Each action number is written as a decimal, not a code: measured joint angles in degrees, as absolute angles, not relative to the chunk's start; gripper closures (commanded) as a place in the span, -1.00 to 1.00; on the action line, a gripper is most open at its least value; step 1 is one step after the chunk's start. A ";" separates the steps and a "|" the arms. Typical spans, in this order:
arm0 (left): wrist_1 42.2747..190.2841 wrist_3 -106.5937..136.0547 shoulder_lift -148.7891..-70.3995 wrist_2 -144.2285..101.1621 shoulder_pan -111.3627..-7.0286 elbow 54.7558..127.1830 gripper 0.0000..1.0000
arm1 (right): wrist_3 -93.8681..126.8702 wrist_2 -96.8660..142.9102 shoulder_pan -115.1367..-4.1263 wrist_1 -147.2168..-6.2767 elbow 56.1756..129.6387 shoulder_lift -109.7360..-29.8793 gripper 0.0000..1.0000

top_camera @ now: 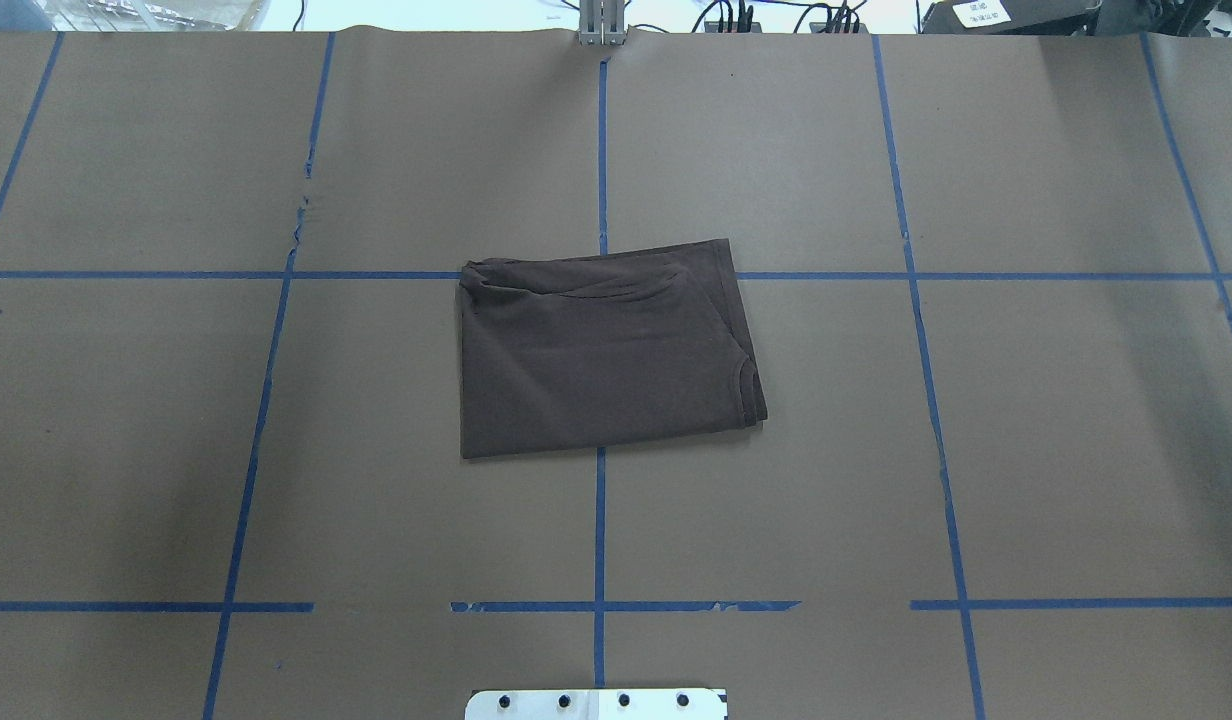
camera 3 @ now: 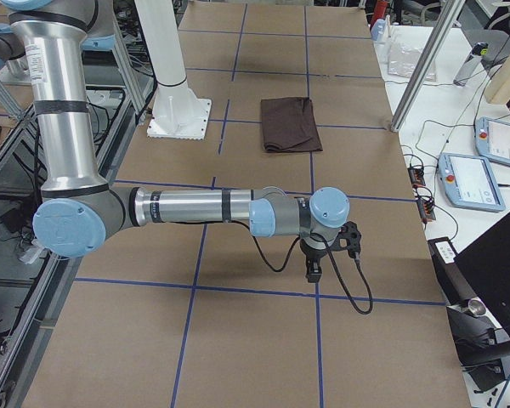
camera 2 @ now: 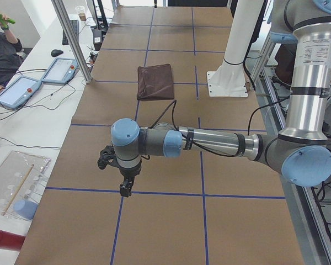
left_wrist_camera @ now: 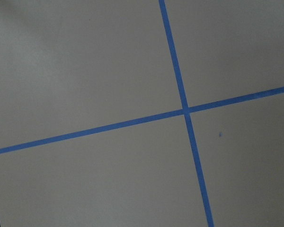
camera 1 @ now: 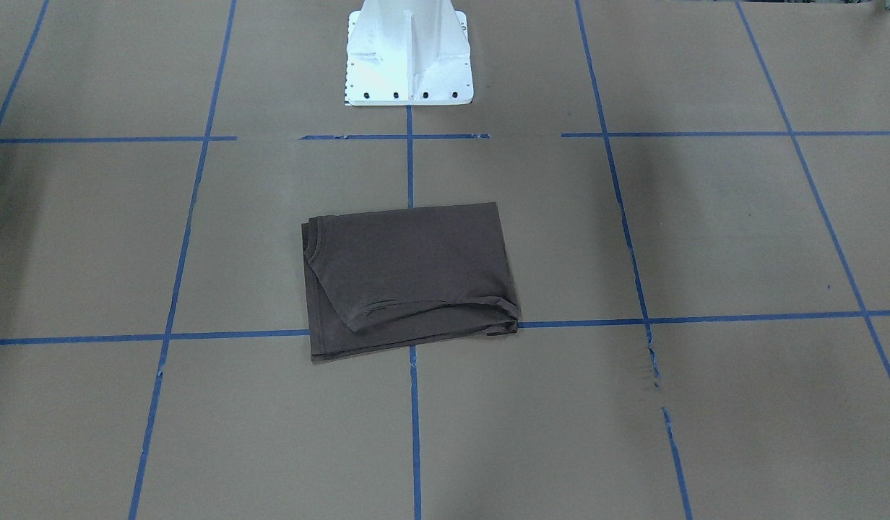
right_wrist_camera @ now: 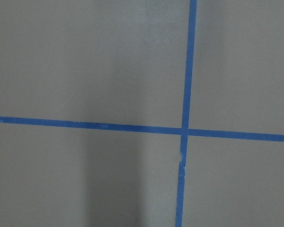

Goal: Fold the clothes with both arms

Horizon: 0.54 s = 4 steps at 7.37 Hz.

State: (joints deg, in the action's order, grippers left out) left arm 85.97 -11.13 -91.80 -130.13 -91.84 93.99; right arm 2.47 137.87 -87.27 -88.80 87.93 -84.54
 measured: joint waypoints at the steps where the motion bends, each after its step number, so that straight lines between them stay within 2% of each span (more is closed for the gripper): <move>1: 85.93 -11.25 -91.41 -130.27 -91.73 93.36 -1.00 | 2.44 137.84 -88.12 -88.75 88.22 -84.90 -1.00; 4: 86.03 -11.20 -91.08 -130.34 -91.51 93.00 -1.00 | 2.43 135.16 -90.10 -88.36 92.89 -90.86 -1.00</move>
